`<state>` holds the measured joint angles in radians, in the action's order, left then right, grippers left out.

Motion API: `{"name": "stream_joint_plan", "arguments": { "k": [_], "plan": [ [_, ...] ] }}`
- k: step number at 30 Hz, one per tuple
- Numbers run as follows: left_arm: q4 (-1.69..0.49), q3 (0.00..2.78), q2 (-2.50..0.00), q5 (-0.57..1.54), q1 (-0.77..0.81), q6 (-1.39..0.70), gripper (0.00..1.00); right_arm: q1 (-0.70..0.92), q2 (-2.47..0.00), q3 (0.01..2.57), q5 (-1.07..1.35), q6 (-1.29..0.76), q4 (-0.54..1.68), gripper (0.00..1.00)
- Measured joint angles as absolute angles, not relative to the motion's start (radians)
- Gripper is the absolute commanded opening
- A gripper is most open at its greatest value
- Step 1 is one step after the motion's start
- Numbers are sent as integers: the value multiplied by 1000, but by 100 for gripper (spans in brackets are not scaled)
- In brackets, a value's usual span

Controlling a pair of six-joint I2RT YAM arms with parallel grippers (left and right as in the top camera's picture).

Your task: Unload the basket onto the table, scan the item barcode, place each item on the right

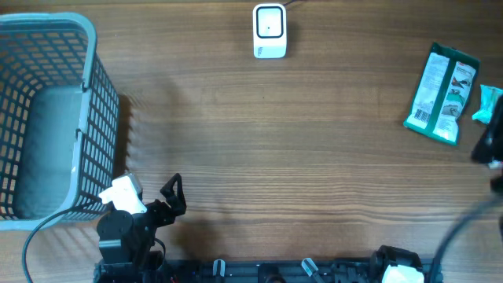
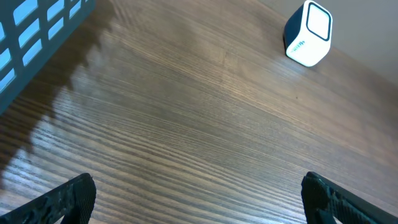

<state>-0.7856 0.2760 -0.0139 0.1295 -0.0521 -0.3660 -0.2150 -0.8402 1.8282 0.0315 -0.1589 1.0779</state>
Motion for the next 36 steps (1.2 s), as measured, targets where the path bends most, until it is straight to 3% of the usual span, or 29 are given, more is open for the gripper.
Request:
{"name": "stream_joint_plan", "arguments": {
  "k": [6, 12, 18, 36],
  "plan": [
    [-786, 276, -14, 129, -52, -366, 100, -17, -662, 1608, 75, -159, 707, 100],
    [-787, 276, -14, 130, -52, -366, 100, 76, -422, 1024, 104, -159, 220, 100],
    [-786, 276, -14, 129, -52, -366, 100, 76, -195, 533, 104, -159, -105, 100],
    [-786, 276, -14, 130, -52, -366, 100, 76, -18, 173, -52, -159, -348, 100]
  ]
}}
